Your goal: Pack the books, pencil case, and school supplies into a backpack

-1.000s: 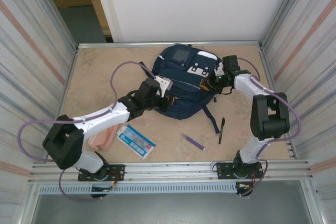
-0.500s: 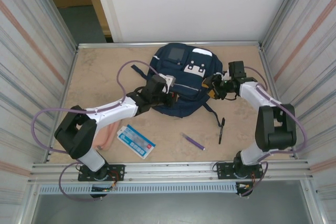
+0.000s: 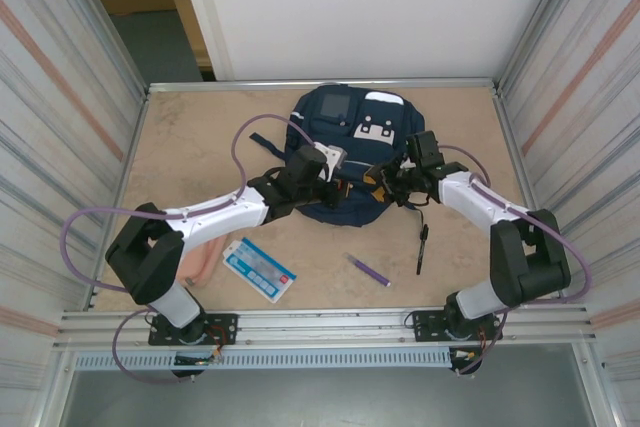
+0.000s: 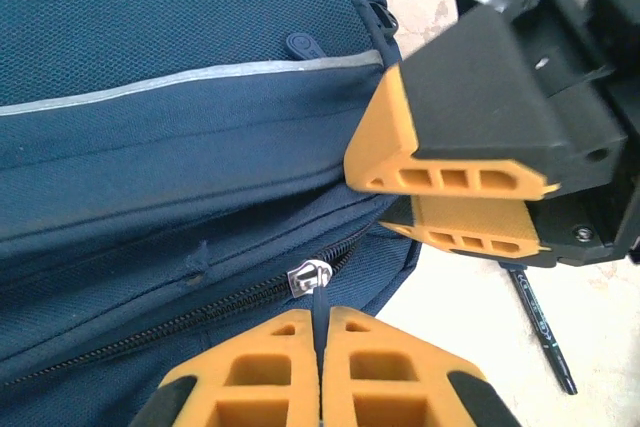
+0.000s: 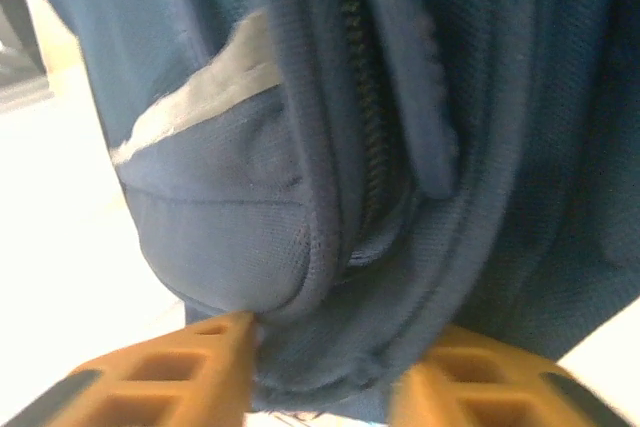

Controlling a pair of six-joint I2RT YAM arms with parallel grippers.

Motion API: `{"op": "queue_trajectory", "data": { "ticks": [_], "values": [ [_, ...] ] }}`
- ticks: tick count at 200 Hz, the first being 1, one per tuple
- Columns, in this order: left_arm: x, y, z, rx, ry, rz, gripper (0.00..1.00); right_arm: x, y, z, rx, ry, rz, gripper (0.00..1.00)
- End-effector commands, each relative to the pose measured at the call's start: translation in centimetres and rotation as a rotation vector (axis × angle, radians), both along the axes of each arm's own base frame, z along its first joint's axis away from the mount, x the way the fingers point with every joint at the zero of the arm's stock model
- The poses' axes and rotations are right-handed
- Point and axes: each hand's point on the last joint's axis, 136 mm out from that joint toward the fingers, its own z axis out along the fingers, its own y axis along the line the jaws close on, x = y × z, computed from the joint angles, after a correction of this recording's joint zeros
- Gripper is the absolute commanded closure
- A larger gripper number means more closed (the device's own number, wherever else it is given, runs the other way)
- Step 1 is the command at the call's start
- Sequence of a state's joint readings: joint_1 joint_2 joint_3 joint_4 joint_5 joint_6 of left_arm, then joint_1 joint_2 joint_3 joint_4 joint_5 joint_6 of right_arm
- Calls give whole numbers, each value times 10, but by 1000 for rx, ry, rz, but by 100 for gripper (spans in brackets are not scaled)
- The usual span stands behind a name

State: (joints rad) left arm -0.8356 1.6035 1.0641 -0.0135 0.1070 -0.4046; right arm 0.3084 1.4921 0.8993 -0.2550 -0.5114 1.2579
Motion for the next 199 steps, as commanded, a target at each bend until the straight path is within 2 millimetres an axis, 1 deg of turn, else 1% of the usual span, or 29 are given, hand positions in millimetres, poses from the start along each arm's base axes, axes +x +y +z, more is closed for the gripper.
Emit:
{"op": "queue_trajectory", "data": {
  "ticks": [1, 12, 21, 35, 52, 68, 84, 94, 108, 121, 130, 141, 148, 155, 160, 164, 178, 199],
  "values": [
    [-1, -21, 30, -77, -60, -54, 100, 14, 1, -8, -18, 6, -50, 87],
    [0, -18, 28, -61, -72, -49, 100, 15, 0, -8, -28, 2, -50, 96],
    [3, -11, 24, -34, -83, -27, 100, 14, 0, -7, -31, -5, -45, 100],
    [10, 5, 15, 15, -107, 16, 100, 12, -4, 0, -43, -25, -39, 100],
    [25, 35, -2, 71, -100, 98, 100, 11, -13, 8, -61, -47, -40, 100],
    [38, 65, -16, 67, -64, 175, 100, 12, -19, 17, -25, -54, -26, 100],
    [51, 92, -26, 59, -33, 240, 100, 13, -23, 25, 15, -53, -6, 100],
    [57, 104, -30, 73, -27, 262, 100, 16, -28, 27, 0, -86, 31, 100],
    [66, 118, -35, 118, -37, 295, 100, 18, -36, 27, -12, -79, 45, 100],
    [70, 126, -39, 132, -30, 314, 100, 22, -41, 29, 15, -78, 42, 100],
    [71, 127, -36, 123, -28, 312, 100, 26, -45, 29, 25, -86, 36, 100],
    [69, 120, -30, 100, -18, 287, 100, 31, -50, 26, 27, -84, 33, 100],
    [66, 112, -23, 81, -18, 269, 100, 32, -51, 25, 36, -70, 37, 90],
    [61, 102, -16, 66, -27, 247, 100, 30, -50, 22, 54, -31, 32, 69],
    [57, 95, -10, 59, -38, 232, 100, 28, -48, 22, 77, 0, 18, 61],
    [54, 88, -5, 55, -49, 220, 100, 26, -45, 23, 89, 15, 9, 56],
    [41, 65, 8, 48, -84, 163, 100, 19, -32, 30, 98, 27, -40, 50],
    [25, 37, 22, 32, -116, 98, 100, 2, -21, 38, -38, 5, -118, 42]
  ]
}}
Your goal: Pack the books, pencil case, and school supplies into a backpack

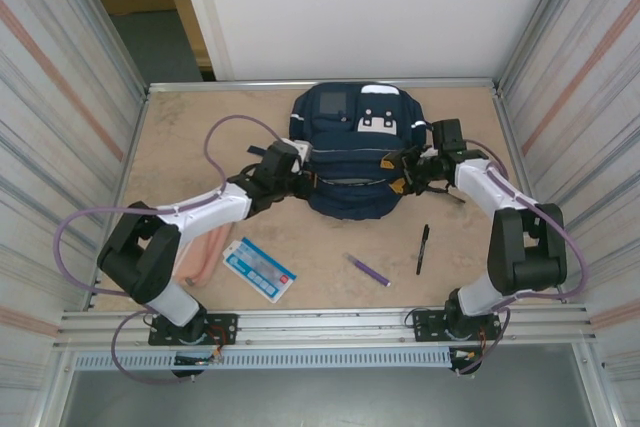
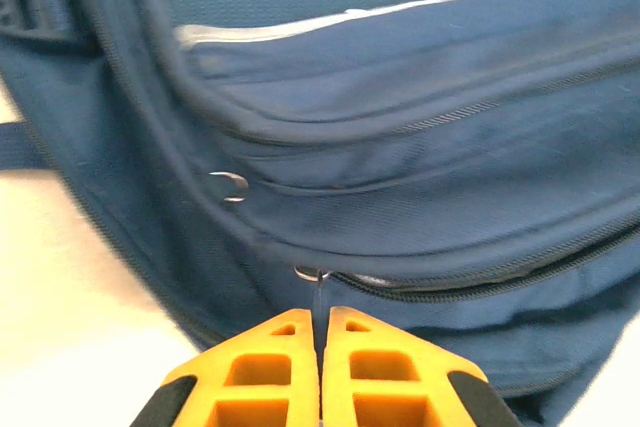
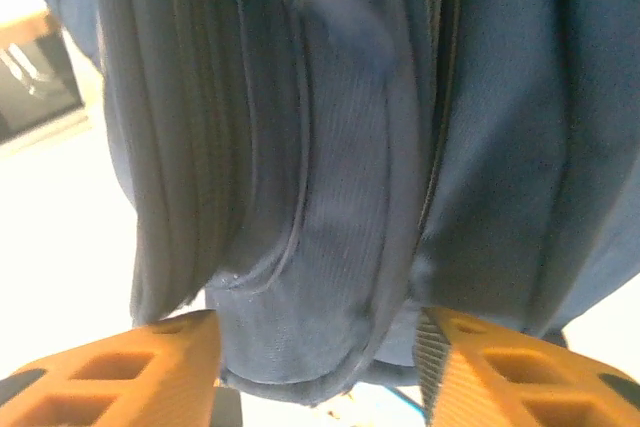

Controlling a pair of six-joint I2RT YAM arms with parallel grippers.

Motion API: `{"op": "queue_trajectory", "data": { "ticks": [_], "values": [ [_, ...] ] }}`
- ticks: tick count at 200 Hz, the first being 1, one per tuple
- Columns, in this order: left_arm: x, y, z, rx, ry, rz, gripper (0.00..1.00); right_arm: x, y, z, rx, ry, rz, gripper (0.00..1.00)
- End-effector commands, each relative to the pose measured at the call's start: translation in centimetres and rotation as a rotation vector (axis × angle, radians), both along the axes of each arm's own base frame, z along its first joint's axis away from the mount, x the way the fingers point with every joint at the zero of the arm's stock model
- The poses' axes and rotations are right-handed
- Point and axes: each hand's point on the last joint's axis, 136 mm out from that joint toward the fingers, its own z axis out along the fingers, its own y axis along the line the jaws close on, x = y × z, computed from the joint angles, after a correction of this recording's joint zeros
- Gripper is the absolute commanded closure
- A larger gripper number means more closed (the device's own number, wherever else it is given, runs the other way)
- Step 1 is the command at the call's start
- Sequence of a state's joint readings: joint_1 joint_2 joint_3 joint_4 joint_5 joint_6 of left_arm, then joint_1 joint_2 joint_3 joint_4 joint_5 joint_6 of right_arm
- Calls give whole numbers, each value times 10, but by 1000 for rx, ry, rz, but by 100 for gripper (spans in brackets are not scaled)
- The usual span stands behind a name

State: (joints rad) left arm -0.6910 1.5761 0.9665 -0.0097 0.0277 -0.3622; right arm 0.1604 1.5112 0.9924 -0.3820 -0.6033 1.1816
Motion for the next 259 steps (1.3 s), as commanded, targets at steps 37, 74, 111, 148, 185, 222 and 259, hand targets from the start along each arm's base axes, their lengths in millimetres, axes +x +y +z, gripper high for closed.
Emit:
{"op": "queue_trajectory", "data": {
  "ticks": [37, 74, 111, 148, 185, 222, 259],
  "values": [
    [-25, -57, 64, -148, -99, -127, 100, -29, 27, 22, -115, 17, -120, 32],
    [-30, -68, 70, -195, -77, -164, 100, -32, 36, 7, -124, 47, -154, 33],
    [-38, -74, 72, -215, -63, -172, 100, -22, 46, -2, -96, 54, -162, 47],
    [-42, -73, 69, -189, -69, -180, 100, -16, 52, -12, -125, 55, -138, 87],
    [-24, -35, 54, -52, -137, -60, 100, -15, 51, -2, -123, 8, -122, 100],
    [22, 29, 19, -67, 15, 135, 100, -18, 51, 16, -119, -38, -95, 100],
    [76, 65, -11, -93, 92, 239, 100, -14, 75, 31, -71, -70, 13, 100]
  ]
}}
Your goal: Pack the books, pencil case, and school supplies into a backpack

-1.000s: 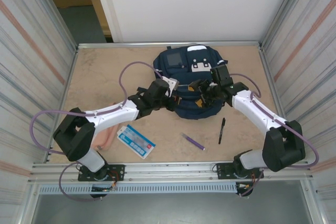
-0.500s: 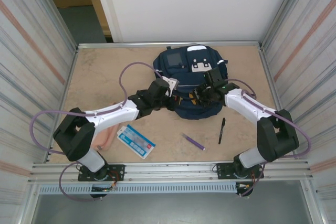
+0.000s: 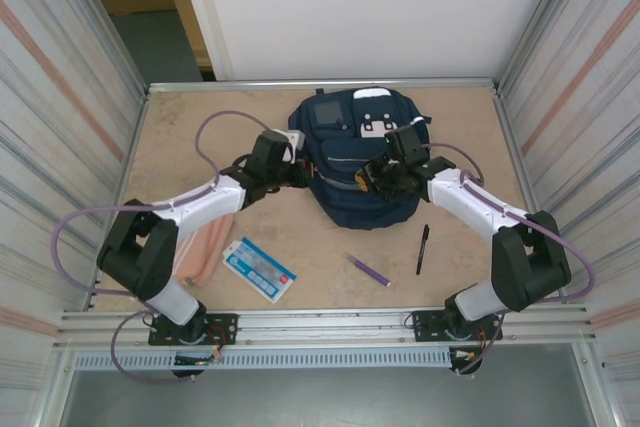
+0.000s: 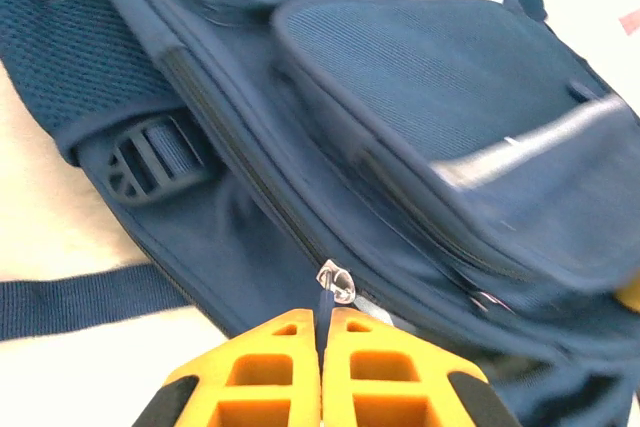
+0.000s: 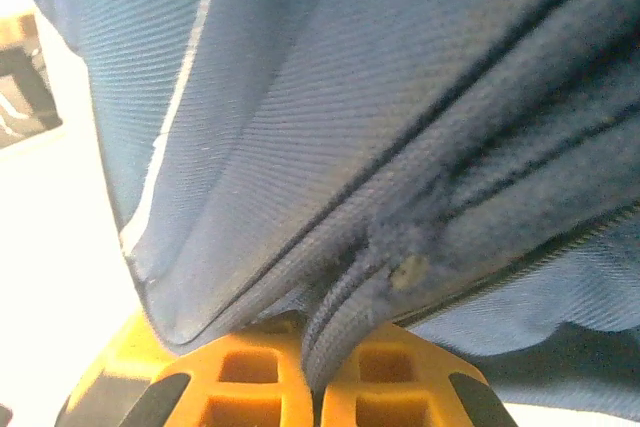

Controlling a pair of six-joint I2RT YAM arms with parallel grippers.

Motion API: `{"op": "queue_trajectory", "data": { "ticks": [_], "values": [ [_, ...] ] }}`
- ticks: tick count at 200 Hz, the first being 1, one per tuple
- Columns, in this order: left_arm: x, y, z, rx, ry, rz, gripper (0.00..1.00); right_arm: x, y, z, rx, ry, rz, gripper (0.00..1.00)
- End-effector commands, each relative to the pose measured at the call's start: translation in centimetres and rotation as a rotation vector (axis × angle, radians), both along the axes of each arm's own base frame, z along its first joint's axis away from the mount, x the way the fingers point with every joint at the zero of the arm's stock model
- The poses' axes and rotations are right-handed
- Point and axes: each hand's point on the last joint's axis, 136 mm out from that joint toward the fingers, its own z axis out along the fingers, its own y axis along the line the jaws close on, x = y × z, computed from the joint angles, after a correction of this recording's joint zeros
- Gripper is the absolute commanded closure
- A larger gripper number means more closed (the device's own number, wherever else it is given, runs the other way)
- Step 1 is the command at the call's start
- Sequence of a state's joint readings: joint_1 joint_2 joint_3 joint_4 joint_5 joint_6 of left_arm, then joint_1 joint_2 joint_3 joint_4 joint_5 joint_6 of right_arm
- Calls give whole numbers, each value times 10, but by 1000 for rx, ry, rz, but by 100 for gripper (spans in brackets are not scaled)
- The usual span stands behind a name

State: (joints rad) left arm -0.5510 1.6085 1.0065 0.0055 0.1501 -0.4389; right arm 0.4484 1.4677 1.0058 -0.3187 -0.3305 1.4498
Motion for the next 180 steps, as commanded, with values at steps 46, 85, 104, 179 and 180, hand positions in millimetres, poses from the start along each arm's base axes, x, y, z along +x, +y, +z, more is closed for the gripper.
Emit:
{"op": "queue_trajectory", "data": {
  "ticks": [46, 85, 104, 179, 180],
  "values": [
    [97, 67, -43, -56, 136, 266, 100, 6, 28, 38, 19, -103, 133, 100],
    [110, 77, -64, -154, 236, 297, 100, 17, 43, 52, 48, -144, 168, 100],
    [106, 86, -65, -113, 217, 320, 99, 24, 54, 66, 67, -185, 195, 100],
    [78, 92, -52, -84, 211, 279, 61, 63, 38, 137, -190, -561, 264, 100],
    [77, 92, -51, -85, 211, 278, 60, 63, 38, 137, -190, -562, 263, 100]
  ]
}}
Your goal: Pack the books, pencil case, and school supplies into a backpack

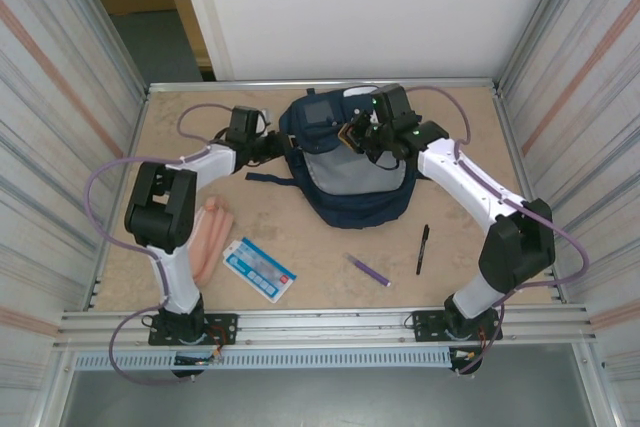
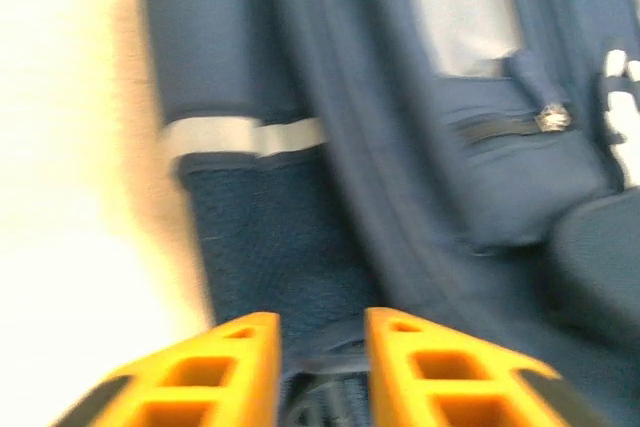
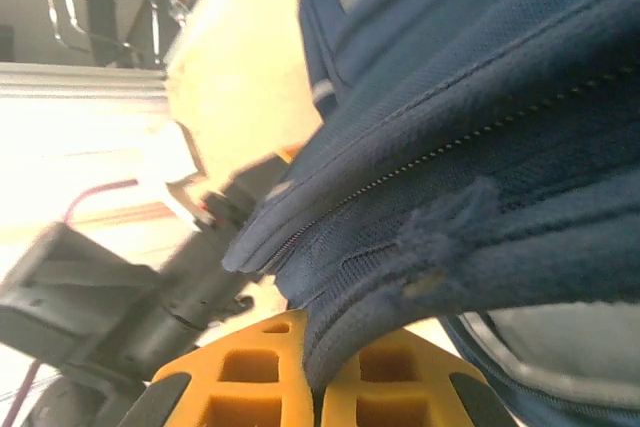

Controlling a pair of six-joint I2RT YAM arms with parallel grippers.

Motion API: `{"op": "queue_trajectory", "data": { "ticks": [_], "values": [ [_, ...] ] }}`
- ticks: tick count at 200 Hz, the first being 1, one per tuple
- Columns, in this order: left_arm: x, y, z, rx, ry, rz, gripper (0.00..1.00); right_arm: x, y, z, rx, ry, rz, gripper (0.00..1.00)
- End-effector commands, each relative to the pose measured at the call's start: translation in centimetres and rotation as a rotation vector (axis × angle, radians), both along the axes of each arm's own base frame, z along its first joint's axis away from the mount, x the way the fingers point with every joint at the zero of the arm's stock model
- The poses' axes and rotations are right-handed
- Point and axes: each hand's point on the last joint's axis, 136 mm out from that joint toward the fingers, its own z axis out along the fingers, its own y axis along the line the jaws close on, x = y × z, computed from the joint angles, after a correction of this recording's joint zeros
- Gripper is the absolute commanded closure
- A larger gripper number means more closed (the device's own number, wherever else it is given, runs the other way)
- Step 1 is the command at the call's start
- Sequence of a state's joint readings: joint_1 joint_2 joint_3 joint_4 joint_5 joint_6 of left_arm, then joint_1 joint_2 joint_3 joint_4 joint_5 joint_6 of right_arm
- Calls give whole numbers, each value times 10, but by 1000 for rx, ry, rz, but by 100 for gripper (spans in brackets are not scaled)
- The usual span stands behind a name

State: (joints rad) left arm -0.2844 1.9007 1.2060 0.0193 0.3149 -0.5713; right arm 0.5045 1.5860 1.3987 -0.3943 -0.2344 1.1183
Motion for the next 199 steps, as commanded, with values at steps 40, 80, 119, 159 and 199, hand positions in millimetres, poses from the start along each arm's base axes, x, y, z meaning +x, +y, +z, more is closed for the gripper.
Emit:
{"op": "queue_trajectory", "data": {
  "ticks": [40, 80, 119, 159, 199],
  "values": [
    [-65, 25, 20, -24, -77, -7, 48, 2, 13, 21, -8, -134, 160, 100],
    [-102, -4, 41, -37, -91, -181, 35, -2, 22, 12, -36, -151, 262, 100],
    [-110, -25, 64, -19, -146, -276, 32, -14, 26, -11, -17, -65, 317, 95],
    [-112, -27, 73, 64, -161, -277, 31, -38, 27, -41, 3, 5, 374, 87],
    [-125, 36, 53, 251, 6, -16, 30, -73, 26, -81, -103, -16, 411, 69]
  ]
}}
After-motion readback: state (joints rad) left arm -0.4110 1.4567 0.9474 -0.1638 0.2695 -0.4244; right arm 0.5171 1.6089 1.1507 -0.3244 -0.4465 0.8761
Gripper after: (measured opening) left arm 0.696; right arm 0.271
